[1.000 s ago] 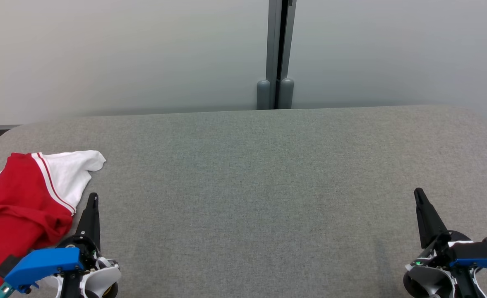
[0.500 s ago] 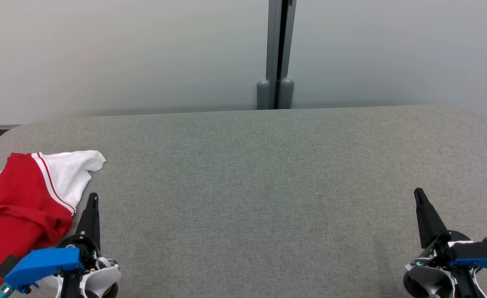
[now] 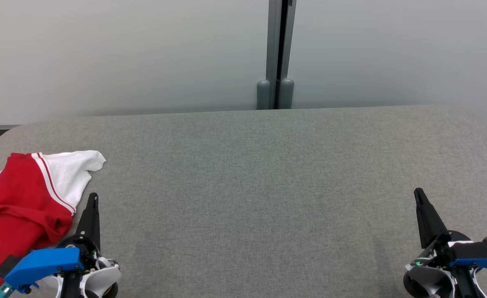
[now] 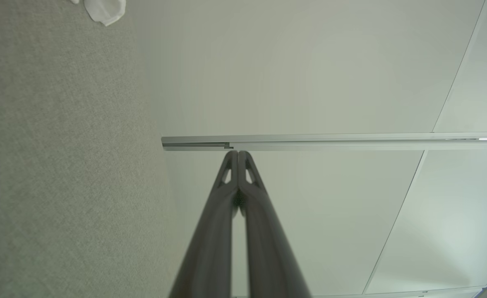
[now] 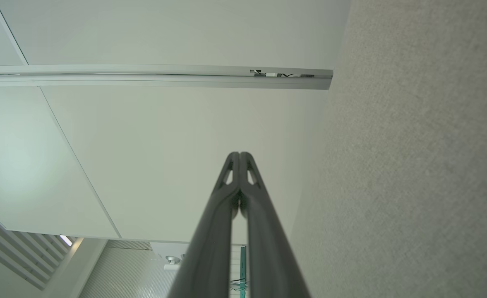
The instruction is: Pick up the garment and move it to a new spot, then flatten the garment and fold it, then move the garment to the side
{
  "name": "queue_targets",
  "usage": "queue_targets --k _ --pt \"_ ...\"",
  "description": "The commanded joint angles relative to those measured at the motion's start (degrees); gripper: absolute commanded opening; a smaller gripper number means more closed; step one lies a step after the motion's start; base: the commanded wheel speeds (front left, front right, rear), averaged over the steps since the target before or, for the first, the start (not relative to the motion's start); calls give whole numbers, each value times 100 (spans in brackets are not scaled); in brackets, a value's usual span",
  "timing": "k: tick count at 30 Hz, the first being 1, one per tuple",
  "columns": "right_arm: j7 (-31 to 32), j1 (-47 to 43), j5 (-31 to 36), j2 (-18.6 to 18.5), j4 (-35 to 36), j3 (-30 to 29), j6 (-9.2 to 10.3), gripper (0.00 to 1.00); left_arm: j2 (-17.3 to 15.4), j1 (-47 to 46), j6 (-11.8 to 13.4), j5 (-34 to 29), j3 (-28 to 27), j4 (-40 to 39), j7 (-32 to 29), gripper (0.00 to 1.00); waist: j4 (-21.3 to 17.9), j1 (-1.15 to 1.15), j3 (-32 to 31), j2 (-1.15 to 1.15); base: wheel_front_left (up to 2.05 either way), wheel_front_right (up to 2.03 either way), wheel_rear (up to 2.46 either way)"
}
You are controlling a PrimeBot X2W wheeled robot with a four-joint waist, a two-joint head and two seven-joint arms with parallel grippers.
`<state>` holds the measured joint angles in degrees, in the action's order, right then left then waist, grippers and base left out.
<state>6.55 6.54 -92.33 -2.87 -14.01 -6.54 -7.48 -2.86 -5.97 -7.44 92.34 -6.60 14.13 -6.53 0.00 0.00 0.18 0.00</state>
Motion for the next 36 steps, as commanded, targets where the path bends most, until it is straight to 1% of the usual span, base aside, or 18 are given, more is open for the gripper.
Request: queue_targets --k 1,23,24,27,31,36 --pt "16 -72 -19 0 19 -10 -2 0 -3 -50 -30 17 -5 -31 -19 0 0 0 0 0 0 0 0" --pt "15 -72 -19 0 19 -10 -2 0 -3 -50 -30 17 -5 -32 -19 0 0 0 0 0 0 0 0" --pt "15 -72 -19 0 19 -10 -2 100 -3 -50 -30 17 -5 -32 -19 100 0 0 0 0 0 0 0" --pt "-1 -33 0 27 -121 10 8 100 19 114 1 -7 2 119 8 100 0 0 1 0 0 0 0" --pt "-81 -41 84 -13 -85 37 8 100 22 109 2 -132 38 155 118 100 0 0 7 0 0 0 0" --pt "-285 -18 407 -160 -84 184 7 100 18 58 1 -647 30 203 290 100 0 0 21 0 0 0 0"
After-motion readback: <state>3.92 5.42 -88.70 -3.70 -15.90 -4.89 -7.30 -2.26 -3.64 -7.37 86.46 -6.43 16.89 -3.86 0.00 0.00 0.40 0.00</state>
